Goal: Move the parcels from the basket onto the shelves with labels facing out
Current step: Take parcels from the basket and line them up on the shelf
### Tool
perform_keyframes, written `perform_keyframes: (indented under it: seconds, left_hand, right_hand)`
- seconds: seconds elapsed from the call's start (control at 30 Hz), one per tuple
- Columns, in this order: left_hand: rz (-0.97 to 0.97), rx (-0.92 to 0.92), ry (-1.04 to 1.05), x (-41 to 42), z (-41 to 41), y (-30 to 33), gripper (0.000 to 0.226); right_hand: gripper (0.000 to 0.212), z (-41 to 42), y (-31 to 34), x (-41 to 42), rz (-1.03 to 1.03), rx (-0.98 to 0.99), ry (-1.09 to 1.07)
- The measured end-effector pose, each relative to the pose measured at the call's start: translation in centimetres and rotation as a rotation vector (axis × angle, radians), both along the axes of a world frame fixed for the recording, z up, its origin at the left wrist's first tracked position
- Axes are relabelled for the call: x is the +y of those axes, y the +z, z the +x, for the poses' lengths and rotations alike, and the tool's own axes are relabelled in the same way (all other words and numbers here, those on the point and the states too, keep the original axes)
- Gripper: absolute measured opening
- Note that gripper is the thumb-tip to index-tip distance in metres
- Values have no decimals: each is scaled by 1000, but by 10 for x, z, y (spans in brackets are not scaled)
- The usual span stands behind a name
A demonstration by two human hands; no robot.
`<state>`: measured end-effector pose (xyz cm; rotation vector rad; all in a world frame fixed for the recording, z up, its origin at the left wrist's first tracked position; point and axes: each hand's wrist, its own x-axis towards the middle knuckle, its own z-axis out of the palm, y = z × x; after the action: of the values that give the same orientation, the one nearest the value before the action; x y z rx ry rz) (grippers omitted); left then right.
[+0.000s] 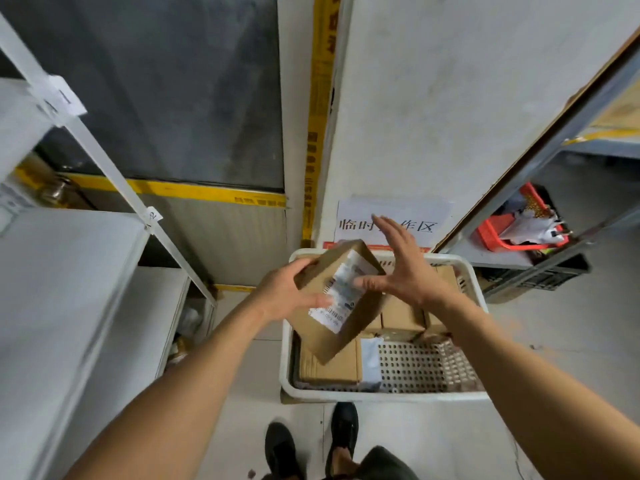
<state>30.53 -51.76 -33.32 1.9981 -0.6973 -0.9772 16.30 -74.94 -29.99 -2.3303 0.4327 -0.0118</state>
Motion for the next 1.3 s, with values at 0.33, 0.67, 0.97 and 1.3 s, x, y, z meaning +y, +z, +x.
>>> perform_keyframes:
  seconds: [0.33,0.67,0.97,1.3]
  left_hand:
    - [82,-386,-331,9,12,58,91]
    - [-98,112,355,58,4,16,89]
    - [-230,-7,561,93,3,37,56]
    - [-326,-178,980,174,-41,93,56]
  right_hand:
    - [104,22,35,36,279,404,175]
    - [40,18,5,78,931,-63,-286]
    - [42,67,19,78,900,162,9]
    - [50,115,60,158,856,29,378]
